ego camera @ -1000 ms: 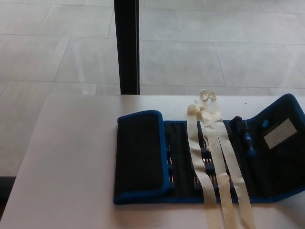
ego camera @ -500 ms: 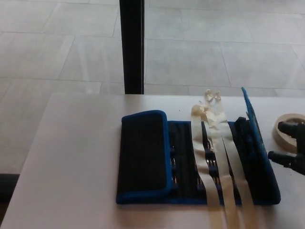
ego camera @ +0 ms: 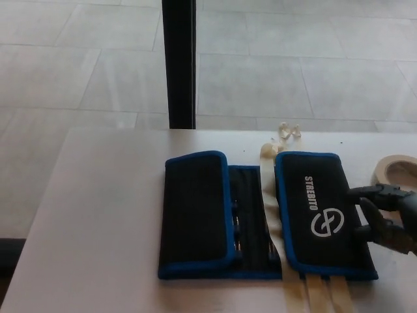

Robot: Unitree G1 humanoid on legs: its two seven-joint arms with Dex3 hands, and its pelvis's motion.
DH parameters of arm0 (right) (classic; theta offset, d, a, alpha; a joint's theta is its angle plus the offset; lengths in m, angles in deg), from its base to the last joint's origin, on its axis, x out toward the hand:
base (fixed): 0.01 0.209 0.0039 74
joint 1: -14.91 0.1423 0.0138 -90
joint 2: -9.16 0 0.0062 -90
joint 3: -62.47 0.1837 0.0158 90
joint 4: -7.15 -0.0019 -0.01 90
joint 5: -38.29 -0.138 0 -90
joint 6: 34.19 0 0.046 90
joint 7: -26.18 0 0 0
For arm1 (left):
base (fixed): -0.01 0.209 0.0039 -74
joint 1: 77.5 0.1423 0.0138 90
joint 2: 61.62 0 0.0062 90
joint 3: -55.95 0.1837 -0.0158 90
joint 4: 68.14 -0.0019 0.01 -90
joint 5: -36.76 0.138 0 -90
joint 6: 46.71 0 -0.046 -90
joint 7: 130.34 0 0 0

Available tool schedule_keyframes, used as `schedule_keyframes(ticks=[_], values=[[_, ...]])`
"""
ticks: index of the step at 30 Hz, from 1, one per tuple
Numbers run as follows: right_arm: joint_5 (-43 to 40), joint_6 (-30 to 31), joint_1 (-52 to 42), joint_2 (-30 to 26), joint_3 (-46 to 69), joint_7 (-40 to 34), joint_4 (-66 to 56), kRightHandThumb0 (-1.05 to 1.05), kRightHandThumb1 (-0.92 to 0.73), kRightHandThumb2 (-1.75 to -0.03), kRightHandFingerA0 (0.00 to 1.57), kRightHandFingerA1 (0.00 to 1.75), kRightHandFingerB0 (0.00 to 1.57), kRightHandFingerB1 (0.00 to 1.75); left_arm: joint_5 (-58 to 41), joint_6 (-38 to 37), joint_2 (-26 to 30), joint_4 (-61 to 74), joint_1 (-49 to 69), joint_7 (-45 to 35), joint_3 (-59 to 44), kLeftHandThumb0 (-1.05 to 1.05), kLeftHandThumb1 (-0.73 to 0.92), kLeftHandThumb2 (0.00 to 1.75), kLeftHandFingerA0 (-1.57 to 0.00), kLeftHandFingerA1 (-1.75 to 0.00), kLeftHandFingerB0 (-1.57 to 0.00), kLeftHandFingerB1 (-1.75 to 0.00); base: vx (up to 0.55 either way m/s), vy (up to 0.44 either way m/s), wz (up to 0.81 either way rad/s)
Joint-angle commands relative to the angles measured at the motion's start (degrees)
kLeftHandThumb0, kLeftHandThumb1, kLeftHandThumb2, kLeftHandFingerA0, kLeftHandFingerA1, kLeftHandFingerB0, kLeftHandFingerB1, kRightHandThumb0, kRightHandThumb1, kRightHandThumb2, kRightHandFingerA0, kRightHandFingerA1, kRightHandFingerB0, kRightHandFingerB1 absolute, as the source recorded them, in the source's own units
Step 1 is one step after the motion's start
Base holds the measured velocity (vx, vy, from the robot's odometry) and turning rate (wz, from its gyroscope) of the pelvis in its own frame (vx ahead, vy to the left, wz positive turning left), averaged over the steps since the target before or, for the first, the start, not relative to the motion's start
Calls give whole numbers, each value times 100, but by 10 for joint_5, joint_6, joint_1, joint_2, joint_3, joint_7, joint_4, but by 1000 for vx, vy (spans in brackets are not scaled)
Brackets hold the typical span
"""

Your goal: The robot uses its right hand to lift an edge of the toolkit kept in middle of the desk and make one fold in it

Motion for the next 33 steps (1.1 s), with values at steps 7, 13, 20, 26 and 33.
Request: schedule_keyframes(ticks=[7,13,20,26,33], values=[[270,-217,33,-71,-178,-51,21,-44,-54,-91,46,65,37,56,16,11,26,-4,-14,6,17,-72,67,60,-76,-74,-50,-50,0,0,0],[342,-196,37,-99,-227,-61,-22,-41,-68,-65,54,72,41,46,12,14,29,-5,-17,0,18,-72,67,61,-77,-70,-48,-49,0,0,0],[222,-189,9,-123,-149,-4,-38,-32,-70,-60,45,59,38,47,8,16,33,-5,-17,-6,16,-72,51,94,-71,-73,-45,-59,0,0,0],[106,-171,-11,-129,-1,28,-72,-35,-69,-59,55,64,43,43,6,15,33,-9,-16,-7,17,-73,66,60,-76,-73,-47,-50,0,0,0],[10,-83,9,-157,200,55,-83,-33,-67,-59,64,49,46,41,11,14,36,-8,-12,1,24,-72,51,94,-71,-73,-45,-60,0,0,0]])
